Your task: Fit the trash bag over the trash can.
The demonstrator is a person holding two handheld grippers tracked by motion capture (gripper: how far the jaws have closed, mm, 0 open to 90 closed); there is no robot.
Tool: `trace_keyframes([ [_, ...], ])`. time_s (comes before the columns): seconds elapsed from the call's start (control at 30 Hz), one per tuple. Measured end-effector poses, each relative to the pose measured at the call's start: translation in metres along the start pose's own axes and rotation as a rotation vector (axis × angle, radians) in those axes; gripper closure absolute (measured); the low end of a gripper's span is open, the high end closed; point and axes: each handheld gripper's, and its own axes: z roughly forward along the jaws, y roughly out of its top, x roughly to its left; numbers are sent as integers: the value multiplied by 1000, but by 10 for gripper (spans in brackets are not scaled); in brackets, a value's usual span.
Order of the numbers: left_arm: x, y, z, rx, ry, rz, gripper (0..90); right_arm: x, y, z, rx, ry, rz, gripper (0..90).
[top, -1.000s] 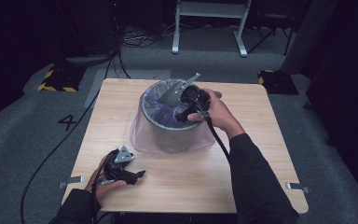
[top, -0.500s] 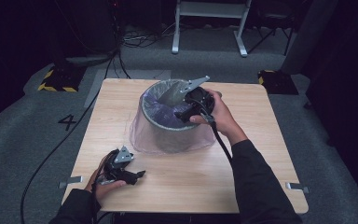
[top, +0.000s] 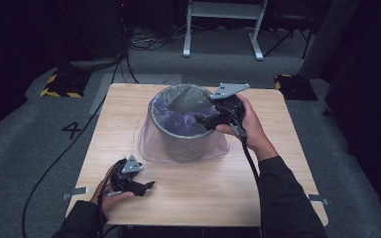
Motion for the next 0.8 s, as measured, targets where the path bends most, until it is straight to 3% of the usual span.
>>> trace_keyframes([
  [0.8, 0, 0, 0, 1, -4, 0, 140, 3, -47, -44, 13, -68, -42, 201],
])
